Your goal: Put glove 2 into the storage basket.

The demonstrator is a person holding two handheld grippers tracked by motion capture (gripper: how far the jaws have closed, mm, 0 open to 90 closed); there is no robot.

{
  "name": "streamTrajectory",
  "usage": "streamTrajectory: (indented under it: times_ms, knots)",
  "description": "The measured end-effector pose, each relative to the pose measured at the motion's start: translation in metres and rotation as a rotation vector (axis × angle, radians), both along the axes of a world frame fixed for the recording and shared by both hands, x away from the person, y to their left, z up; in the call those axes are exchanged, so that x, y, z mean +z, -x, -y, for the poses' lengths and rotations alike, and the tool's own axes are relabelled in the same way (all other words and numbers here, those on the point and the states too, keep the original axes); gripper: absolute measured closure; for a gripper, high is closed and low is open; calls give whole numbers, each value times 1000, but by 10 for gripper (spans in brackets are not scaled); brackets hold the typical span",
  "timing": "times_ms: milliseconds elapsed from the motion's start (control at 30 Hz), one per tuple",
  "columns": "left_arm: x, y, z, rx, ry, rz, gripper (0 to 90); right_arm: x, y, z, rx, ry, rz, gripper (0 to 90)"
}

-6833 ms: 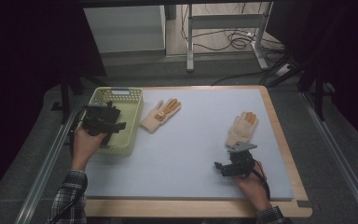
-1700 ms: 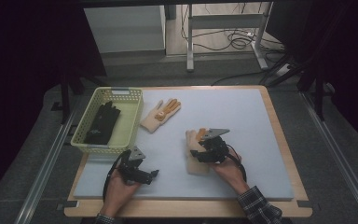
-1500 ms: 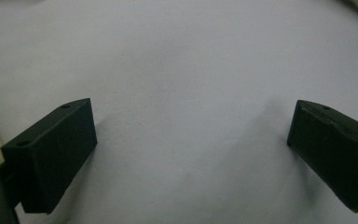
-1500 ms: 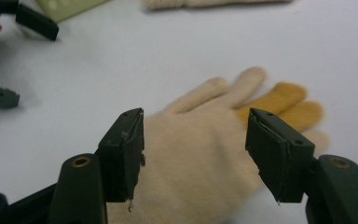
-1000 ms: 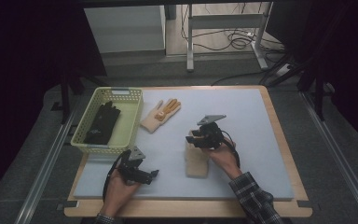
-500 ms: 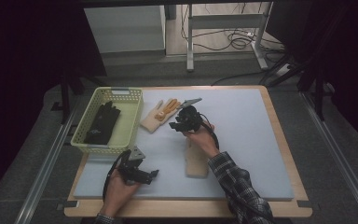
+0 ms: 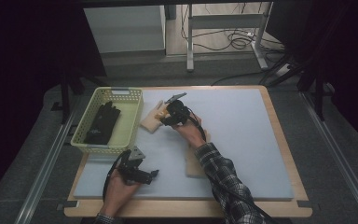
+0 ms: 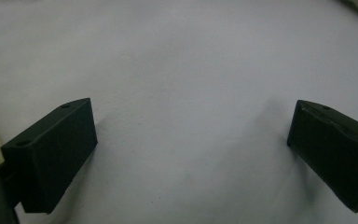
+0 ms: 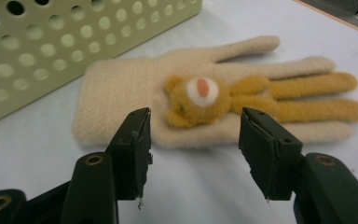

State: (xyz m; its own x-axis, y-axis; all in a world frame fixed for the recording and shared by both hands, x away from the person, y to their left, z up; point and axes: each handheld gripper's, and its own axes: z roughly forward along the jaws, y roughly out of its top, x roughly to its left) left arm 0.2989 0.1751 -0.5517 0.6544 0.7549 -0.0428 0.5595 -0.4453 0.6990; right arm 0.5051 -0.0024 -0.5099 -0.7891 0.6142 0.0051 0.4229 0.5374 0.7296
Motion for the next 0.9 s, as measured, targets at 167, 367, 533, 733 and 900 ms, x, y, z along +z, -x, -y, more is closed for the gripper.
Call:
streamTrajectory:
  times_ms: [167,367,533,733,900]
  knots:
    - [0,0,0,0,0,0,14,-8,-9,-12,-5,27,5,413]
    - [0,0,0,0,0,0,14,-16,-19,-25,-20,62,8,421]
    - [0,0,0,0,0,0,14,-17,-22,-29,-23,100,8,561]
    - [0,0,0,0,-1,0,14,-13,-18,-26,-26,108,13,633]
    - [0,0,0,0,-1,0,13,-4,-13,-20,-16,87,25,636]
